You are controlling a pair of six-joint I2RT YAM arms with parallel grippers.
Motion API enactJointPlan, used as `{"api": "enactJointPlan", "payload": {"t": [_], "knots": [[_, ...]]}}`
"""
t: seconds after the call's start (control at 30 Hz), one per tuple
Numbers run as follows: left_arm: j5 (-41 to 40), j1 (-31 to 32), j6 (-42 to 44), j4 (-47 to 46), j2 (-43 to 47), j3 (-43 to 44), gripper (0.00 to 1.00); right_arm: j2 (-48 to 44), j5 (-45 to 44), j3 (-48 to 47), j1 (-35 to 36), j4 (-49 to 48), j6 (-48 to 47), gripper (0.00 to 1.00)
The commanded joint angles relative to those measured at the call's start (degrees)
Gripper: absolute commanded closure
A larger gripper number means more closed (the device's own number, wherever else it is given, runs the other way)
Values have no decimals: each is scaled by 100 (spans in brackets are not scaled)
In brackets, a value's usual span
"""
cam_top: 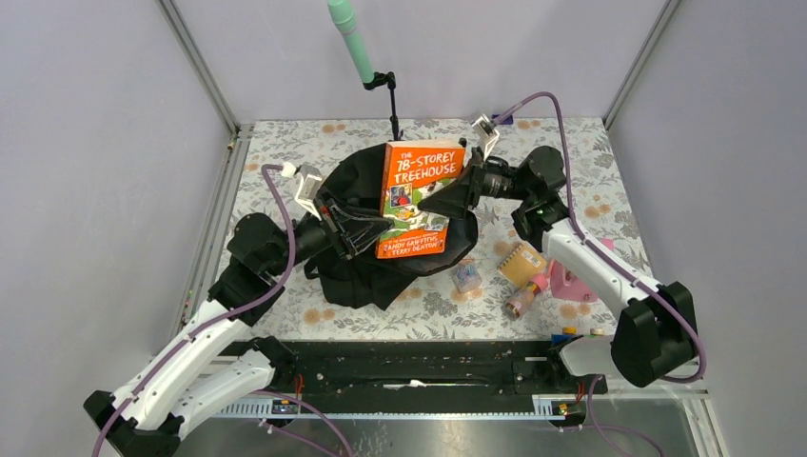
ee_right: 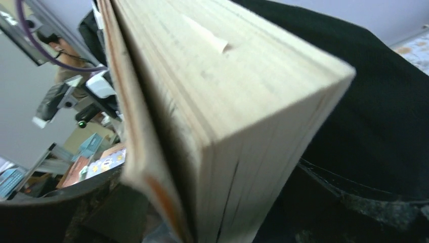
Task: Pack the student bag
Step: Pick up the book from the center of the board, then place the book in the student bag.
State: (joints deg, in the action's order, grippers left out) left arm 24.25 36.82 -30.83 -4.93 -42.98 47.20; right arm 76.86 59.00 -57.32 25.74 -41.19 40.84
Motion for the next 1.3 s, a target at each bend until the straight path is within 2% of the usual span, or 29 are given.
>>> {"api": "enactJointPlan", "payload": {"t": [0.0,0.07,0.17,0.2,0.23,0.33,0.4,0.5,0.7,0.83,0.9,1.03,1.27], "knots": [[330,18,131,-1223,-43,220,100,206,626,-488,69,-1400,1046,19],[331,18,159,-1179,-123,276,100,285,677,-562,78,-1681,1394,38],[161,18,479,-554,-237,577,100,252,576,-610,73,-1720,1432,80],[39,18,695,-231,-264,731,96,200,466,-619,65,-1555,1310,91],[-142,18,922,138,-276,881,85,129,308,-626,49,-1273,1049,99],[-648,12,1653,1098,-245,1331,51,-160,-376,-655,46,343,-274,100],[-853,17,2068,1518,-186,1547,31,-292,-799,-599,45,799,-883,100],[-936,11,2750,2069,-17,1864,17,-334,-1104,-615,45,971,-1163,100],[-1938,18,3611,2586,464,1921,13,-136,-1022,-751,45,808,-1063,100],[-2575,18,3657,2826,447,1824,16,-43,-1005,-760,46,793,-1022,100],[-2581,18,3509,2859,343,1809,17,-12,-1008,-767,45,744,-999,100],[-2073,18,3238,2699,256,1736,19,28,-1014,-844,45,782,-1004,100],[-1696,18,3101,2326,290,1522,15,29,-1066,-893,45,920,-1211,100]]}}
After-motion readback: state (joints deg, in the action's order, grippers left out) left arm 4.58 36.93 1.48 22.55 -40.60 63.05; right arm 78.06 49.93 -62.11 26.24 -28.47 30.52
